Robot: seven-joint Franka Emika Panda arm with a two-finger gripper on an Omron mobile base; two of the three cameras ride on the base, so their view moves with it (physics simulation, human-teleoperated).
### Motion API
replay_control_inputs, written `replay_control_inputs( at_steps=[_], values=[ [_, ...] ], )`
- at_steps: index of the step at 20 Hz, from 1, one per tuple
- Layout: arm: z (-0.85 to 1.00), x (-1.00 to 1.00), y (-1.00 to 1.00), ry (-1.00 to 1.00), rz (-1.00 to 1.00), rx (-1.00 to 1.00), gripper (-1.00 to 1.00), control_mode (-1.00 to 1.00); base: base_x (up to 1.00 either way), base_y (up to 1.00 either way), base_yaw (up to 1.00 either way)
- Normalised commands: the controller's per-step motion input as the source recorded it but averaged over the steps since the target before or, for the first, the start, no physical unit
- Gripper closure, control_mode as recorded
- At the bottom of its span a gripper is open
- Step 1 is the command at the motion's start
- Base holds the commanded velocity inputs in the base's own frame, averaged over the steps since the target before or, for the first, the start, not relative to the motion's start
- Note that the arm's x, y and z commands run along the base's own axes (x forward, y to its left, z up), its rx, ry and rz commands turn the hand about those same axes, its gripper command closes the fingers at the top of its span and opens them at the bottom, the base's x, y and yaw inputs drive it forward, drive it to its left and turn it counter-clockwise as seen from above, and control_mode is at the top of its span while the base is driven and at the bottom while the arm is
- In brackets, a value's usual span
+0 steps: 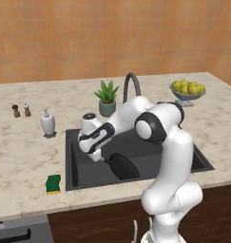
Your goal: Pick the pan and sponge and place them into the sink. Then turn on the water.
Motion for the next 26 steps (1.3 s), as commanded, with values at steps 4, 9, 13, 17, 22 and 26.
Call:
replay_control_inputs(
  at_steps=[4, 9, 13, 17, 22, 26],
  values=[
    [-0.63, 0.0, 0.0, -0.16, -0.1, 0.18, 1.0, -1.0, 0.0, 0.0, 0.0],
    [-0.59, 0.0, 0.02, -0.12, -0.1, 0.14, 1.0, -1.0, 0.0, 0.0, 0.0],
    [-0.5, 0.0, 0.04, -0.04, -0.05, 0.07, 1.0, -1.0, 0.0, 0.0, 0.0],
    [-0.04, 0.0, 0.0, 0.0, 0.0, 0.0, -1.0, -1.0, 0.0, 0.0, 0.0],
    [0.03, 0.0, -0.01, 0.0, 0.0, 0.0, -1.0, -1.0, 0.0, 0.0, 0.0],
    [0.48, 0.0, -0.16, 0.0, 0.0, 0.0, -1.0, -1.0, 0.0, 0.0, 0.0]
  ],
)
